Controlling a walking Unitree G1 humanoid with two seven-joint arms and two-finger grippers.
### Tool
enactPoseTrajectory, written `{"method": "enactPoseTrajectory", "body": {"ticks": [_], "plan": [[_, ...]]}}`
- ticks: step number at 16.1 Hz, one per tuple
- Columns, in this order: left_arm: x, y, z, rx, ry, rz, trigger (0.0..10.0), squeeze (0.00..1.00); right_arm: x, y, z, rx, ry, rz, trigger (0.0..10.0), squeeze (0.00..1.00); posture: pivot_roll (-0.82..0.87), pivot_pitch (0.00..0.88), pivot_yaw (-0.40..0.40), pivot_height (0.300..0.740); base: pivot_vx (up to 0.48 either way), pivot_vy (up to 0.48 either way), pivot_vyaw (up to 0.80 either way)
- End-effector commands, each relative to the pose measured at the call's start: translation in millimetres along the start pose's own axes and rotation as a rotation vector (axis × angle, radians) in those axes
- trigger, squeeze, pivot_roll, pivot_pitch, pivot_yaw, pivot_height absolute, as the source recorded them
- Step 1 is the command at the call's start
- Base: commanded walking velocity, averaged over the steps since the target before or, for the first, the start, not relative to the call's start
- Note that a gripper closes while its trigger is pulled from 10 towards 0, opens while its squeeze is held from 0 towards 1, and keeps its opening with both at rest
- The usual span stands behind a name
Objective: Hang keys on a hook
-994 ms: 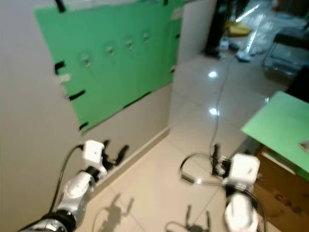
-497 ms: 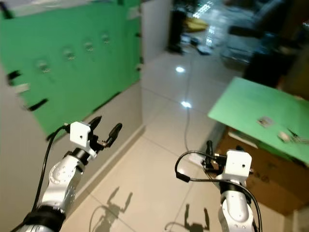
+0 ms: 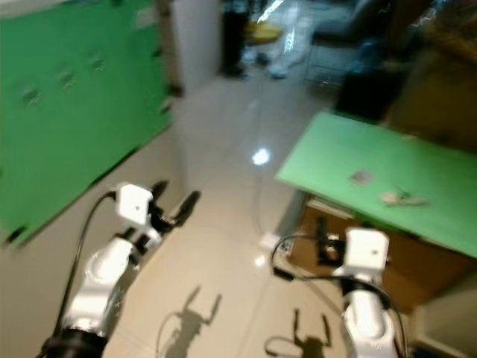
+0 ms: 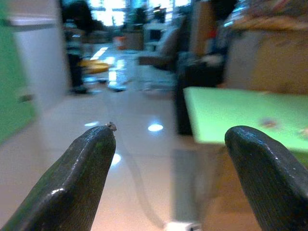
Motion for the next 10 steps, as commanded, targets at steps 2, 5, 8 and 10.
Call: {"method": "enactPoseTrajectory", "body": {"ticks": [2,5,8,10], "plan": [[-1.8,-4.7,24.8,0.107,-0.062,0.042,10.0,0.0,-3.9,-0.8,-4.0,-0.04,0.059,0.005,10.0,0.13,-0.12,0.0,0.039,0.74,0.308,-0.364,-0.66],[-4.3,-4.6,25.6,0.107,-0.009,0.079,10.0,0.0,-10.3,-3.5,-8.1,-0.054,0.062,0.028,10.0,0.15,-0.13,0.0,0.046,0.74,0.114,-0.105,-0.66],[3.4,-3.3,19.0,0.071,0.012,0.054,10.0,0.0,-9.3,-2.8,-1.9,-0.032,0.027,0.023,10.0,0.12,-0.13,0.0,0.052,0.74,0.081,0.0,-0.22],[2.5,-2.6,20.7,0.078,0.027,0.061,10.0,0.0,-6.3,0.0,3.3,-0.01,0.024,0.015,10.0,0.12,-0.13,0.0,0.056,0.74,0.48,0.0,0.0]]}}
Point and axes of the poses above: a point about 5 cm out from each wrist's last joint towards the gripper, its own y axis pointing out of the wrist towards the gripper, its own x axis along the axis of the wrist's last joint, z = x × y, the point moved 6 cm from there along y, pointing out of the wrist towards the gripper, and after that the axes turned 2 degrees about y, right-handed, at the moved point
